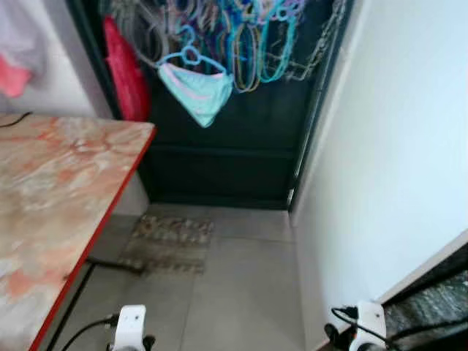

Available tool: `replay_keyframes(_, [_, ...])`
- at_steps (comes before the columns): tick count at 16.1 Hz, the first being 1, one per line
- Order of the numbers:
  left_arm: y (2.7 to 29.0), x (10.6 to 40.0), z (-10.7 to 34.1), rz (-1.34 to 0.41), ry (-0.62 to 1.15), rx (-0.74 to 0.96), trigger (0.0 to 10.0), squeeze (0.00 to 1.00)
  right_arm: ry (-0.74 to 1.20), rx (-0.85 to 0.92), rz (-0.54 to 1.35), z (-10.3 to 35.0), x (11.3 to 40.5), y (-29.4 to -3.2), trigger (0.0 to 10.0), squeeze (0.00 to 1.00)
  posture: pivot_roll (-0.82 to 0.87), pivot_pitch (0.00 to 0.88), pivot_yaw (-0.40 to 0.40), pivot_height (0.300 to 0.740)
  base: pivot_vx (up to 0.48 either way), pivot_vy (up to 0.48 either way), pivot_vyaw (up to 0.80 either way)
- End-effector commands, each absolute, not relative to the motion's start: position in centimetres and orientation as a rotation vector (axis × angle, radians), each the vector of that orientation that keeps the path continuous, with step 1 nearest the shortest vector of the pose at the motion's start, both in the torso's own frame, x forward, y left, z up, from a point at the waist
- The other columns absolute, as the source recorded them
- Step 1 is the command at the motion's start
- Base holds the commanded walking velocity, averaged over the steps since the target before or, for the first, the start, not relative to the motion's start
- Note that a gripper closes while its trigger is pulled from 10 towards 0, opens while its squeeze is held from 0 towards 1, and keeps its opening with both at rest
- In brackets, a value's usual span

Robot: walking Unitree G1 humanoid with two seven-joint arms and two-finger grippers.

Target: Restocking fridge

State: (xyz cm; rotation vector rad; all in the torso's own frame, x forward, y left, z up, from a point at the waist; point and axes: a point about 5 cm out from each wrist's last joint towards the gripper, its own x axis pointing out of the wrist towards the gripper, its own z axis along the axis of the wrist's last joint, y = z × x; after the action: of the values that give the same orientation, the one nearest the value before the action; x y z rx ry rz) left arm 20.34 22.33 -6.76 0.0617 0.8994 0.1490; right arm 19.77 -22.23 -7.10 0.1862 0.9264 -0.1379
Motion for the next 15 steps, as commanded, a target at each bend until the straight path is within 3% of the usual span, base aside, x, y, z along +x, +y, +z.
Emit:
replay_keyframes(1, [23.02,19.23,-7.22,0.164,0.937,0.078,10.0,0.00,0.937,0.187,-0.117,-7.22,19.76,-21.71,10.0,0.00,0.08,0.073,0.031,0.740,0.000,0.000,-0.80])
replay_keyframes(15, [23.05,19.66,-6.98,0.140,0.929,0.099,10.0,0.00,0.949,0.204,-0.139,-7.41,19.50,-21.57,10.0,0.00,0.05,0.083,0.050,0.740,0.000,0.000,-0.80])
